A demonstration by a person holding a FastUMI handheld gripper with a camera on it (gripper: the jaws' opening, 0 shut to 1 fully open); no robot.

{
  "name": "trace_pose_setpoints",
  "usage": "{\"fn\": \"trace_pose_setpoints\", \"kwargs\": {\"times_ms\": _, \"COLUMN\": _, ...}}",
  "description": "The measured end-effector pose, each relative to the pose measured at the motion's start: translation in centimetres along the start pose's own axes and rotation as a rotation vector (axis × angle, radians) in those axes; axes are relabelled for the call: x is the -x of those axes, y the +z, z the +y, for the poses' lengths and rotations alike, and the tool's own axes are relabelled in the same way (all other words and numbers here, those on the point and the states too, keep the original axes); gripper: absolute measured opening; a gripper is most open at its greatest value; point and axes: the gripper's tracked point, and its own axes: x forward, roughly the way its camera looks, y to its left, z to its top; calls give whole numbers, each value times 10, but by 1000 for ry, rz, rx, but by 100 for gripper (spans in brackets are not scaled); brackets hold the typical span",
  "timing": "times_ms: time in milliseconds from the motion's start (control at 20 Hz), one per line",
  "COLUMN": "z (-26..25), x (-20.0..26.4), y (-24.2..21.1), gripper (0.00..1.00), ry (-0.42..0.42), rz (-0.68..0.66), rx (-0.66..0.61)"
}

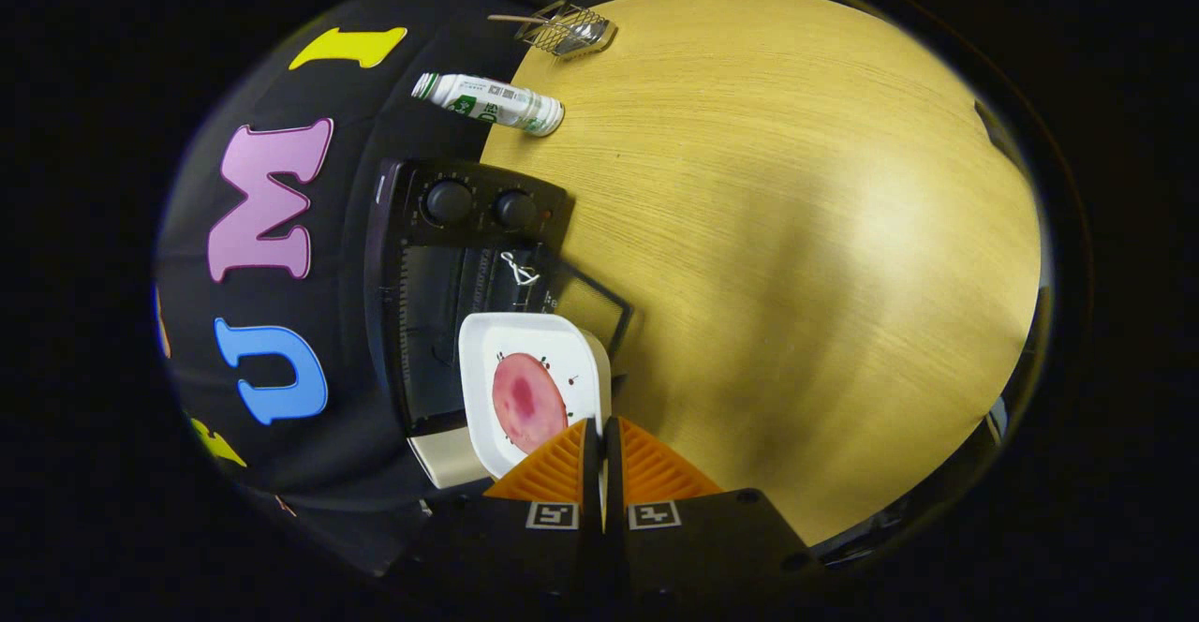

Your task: Open the toaster oven, put the food inside, and close the toaster oven door.

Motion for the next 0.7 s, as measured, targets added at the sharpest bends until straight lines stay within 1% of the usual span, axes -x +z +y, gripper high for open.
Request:
{"fn": "trace_pose_setpoints", "kwargs": {"times_ms": 150, "z": 34, "x": -28, "y": -13, "gripper": 5, "ry": 11, "rz": -57, "rx": -86}}
{"fn": "trace_pose_setpoints", "kwargs": {"times_ms": 250, "z": 48, "x": -47, "y": -17, "gripper": 5, "ry": -5, "rz": -94, "rx": -125}}
{"fn": "trace_pose_setpoints", "kwargs": {"times_ms": 400, "z": 61, "x": -73, "y": -14, "gripper": 5, "ry": -33, "rz": -152, "rx": -205}}
{"fn": "trace_pose_setpoints", "kwargs": {"times_ms": 600, "z": 80, "x": -104, "y": -7, "gripper": 5, "ry": -48, "rz": -205, "rx": -247}}
{"fn": "trace_pose_setpoints", "kwargs": {"times_ms": 700, "z": 87, "x": -118, "y": -2, "gripper": 5, "ry": -45, "rz": -227, "rx": -289}}
